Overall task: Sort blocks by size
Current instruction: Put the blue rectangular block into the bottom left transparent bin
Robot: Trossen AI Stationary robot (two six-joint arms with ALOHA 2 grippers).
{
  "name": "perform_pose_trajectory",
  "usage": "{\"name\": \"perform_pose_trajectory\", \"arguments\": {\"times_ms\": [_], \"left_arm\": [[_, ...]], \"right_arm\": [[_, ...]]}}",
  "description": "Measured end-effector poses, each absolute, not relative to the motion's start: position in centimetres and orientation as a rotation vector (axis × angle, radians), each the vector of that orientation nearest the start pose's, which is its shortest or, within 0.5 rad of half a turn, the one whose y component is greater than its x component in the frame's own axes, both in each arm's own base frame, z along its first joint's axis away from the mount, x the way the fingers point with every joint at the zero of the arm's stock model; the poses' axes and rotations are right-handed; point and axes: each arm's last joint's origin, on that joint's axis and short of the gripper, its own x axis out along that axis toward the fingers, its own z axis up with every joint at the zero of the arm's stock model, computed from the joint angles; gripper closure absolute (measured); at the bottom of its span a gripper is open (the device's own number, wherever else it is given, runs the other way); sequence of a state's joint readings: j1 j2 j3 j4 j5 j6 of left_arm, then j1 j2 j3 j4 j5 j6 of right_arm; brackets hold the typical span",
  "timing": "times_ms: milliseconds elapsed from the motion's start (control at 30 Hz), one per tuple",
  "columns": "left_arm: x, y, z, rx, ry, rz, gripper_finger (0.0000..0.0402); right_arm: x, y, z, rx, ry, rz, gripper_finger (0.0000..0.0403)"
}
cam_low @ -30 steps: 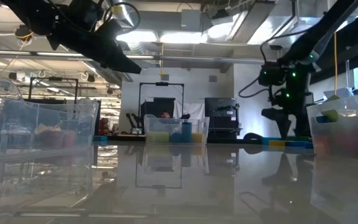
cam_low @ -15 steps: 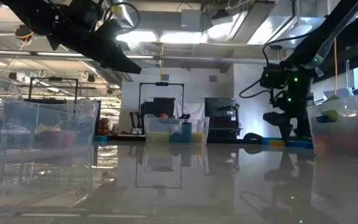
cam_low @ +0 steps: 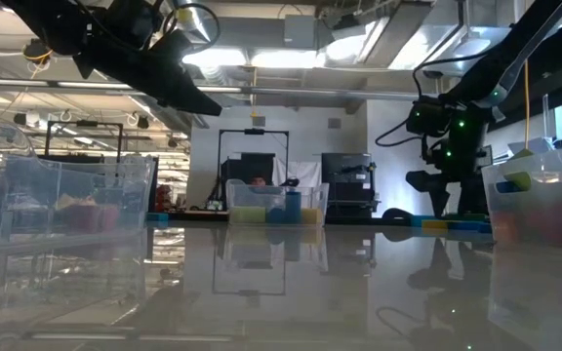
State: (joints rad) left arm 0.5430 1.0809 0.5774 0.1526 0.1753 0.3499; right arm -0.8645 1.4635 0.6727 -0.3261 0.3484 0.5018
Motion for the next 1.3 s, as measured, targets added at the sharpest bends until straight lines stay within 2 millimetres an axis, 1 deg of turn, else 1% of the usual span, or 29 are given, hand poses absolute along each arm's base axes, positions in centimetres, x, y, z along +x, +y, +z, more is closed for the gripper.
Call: {"name": "perform_pose_trajectory", "arguments": {"times_ms": [433,633,733,900,1000,1100,1233,1300], "left_arm": [[19.9,11.4,23.8,0.221,0.389,0.301,0.0183],[19.9,11.4,23.8,0.221,0.388,0.301,0.0183],[19.9,11.4,23.8,0.221,0.389,0.301,0.0183],[19.9,11.4,23.8,0.223,0.390,0.301,0.0183],[19.9,11.4,23.7,0.217,0.397,0.300,0.0183],[19.9,11.4,23.7,0.216,0.399,0.299,0.0183],[19.9,11.4,23.7,0.216,0.398,0.299,0.0183],[19.9,11.4,23.7,0.216,0.396,0.300,0.0183]], "right_arm": [[15.5,-19.6,14.6,0.763,0.823,-1.367,0.0171],[16.0,-20.2,14.2,0.767,0.915,-1.390,0.0171],[16.0,-20.2,14.2,0.767,0.925,-1.393,0.0171],[16.2,-20.2,14.3,0.826,0.917,-1.313,0.0171],[17.0,-19.6,14.3,0.832,0.919,-1.262,0.0171],[18.1,-18.6,14.6,0.839,0.918,-1.200,0.0171],[20.4,-17.3,15.4,0.853,0.904,-1.083,0.0171],[21.5,-16.8,15.9,0.833,0.890,-1.038,0.0171]]}}
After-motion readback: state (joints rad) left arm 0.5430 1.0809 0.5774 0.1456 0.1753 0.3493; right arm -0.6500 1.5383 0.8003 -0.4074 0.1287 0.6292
